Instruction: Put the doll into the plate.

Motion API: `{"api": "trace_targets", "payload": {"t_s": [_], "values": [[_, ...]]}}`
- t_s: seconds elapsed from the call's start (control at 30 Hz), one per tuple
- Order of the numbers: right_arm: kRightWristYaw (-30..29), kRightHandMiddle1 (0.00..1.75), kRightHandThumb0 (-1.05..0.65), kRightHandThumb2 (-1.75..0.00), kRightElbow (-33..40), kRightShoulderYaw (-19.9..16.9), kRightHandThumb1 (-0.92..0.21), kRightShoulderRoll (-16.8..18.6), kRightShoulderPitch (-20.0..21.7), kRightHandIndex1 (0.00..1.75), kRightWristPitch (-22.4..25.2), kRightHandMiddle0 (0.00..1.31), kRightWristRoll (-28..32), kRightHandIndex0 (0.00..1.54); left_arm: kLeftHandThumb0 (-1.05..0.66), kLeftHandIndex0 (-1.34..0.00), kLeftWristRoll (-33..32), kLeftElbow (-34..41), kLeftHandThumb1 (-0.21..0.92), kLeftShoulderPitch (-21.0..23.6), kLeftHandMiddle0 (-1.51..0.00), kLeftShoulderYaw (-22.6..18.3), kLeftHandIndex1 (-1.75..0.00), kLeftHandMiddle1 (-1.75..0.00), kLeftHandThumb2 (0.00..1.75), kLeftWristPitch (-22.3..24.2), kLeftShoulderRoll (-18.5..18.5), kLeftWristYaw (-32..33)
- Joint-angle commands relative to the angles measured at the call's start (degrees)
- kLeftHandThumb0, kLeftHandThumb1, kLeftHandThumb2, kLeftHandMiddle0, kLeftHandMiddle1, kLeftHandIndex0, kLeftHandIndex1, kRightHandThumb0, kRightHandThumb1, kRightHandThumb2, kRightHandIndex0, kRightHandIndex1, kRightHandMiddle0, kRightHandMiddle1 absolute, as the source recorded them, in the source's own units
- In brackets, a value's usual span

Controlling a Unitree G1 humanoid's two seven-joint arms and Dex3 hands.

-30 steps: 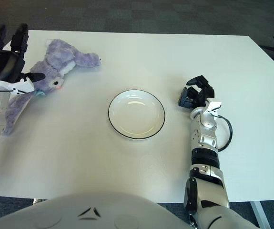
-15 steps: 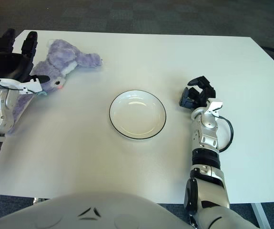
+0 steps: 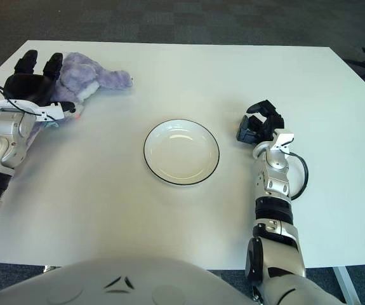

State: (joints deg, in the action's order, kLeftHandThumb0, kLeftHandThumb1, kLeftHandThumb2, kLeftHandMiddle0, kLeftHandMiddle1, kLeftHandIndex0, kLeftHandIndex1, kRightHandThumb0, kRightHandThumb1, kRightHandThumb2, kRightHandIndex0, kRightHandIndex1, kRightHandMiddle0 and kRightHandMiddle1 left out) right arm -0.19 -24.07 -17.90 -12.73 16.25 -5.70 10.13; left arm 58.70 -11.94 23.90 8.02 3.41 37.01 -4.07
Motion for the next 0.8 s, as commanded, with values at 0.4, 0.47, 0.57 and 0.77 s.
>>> {"api": "trace_targets", "payload": {"t_s": [0.4,0.47,0.57,0.77], "values": [[-0.05,1.75,0.0,-1.57,-1.37,0.37,-0.09,0.85,-2.82,1.71,4.05,0.54,0.04,0.8,-1.05,0.0,-6.27,-1.7,0.92,1.11,-0.14,2.1,0.0,-0.07,0.76,-2.11,1.83,-2.75],[-0.09,1.75,0.0,-1.57,-1.31,0.36,-0.09,0.87,-2.84,1.71,4.1,0.54,0.04,0.8,-1.05,0.0,-7.06,-2.36,0.92,1.44,-0.18,2.44,0.0,-0.09,0.77,-2.19,1.58,-3.24],[-0.2,1.75,0.0,-1.57,-1.18,0.39,-0.09,0.86,-2.88,1.71,4.2,0.54,-0.04,0.8,-1.05,0.0,-8.71,-3.16,0.92,1.85,-0.09,2.75,-0.01,-0.42,0.8,-2.33,1.18,-4.08],[-0.11,1.75,0.0,-1.57,-0.97,0.4,-0.09,0.83,-2.96,1.71,4.42,0.54,0.02,0.8,-1.05,0.0,-12.04,-3.82,0.92,1.94,-0.01,3.05,-0.13,-0.72,0.83,-2.13,0.06,-5.04]]}}
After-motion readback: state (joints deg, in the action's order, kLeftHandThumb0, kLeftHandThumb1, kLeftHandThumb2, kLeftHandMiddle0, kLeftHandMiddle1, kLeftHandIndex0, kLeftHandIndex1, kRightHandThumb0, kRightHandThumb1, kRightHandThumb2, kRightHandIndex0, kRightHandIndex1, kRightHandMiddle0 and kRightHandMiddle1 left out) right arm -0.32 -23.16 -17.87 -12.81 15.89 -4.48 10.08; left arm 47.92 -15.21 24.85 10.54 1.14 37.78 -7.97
